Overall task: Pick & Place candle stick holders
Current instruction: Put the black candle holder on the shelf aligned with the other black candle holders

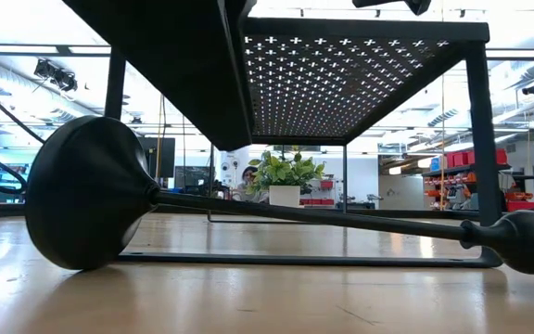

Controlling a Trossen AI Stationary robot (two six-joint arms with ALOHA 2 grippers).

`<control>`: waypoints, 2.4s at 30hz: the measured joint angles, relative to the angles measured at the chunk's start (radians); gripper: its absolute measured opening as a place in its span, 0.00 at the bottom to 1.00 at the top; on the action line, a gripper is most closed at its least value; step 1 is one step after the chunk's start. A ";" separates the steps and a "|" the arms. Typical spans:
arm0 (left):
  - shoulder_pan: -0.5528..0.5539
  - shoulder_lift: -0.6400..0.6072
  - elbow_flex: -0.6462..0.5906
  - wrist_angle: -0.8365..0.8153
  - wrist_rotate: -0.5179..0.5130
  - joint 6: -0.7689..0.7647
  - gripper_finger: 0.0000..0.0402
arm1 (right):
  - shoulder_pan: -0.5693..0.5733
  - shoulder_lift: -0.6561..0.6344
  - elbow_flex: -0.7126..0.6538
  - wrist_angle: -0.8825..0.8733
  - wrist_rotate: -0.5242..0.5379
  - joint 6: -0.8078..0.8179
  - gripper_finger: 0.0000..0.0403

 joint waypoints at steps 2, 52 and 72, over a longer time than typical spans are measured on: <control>0.000 0.000 0.000 0.002 0.008 -0.002 0.30 | 0.000 0.000 0.000 0.000 0.000 0.000 0.41; -0.010 0.102 0.111 -0.028 0.067 0.017 0.30 | 0.000 0.000 -0.001 0.000 -0.001 0.000 0.41; -0.016 0.116 0.123 -0.058 -0.037 0.076 0.30 | 0.000 0.000 -0.001 0.000 -0.001 0.000 0.41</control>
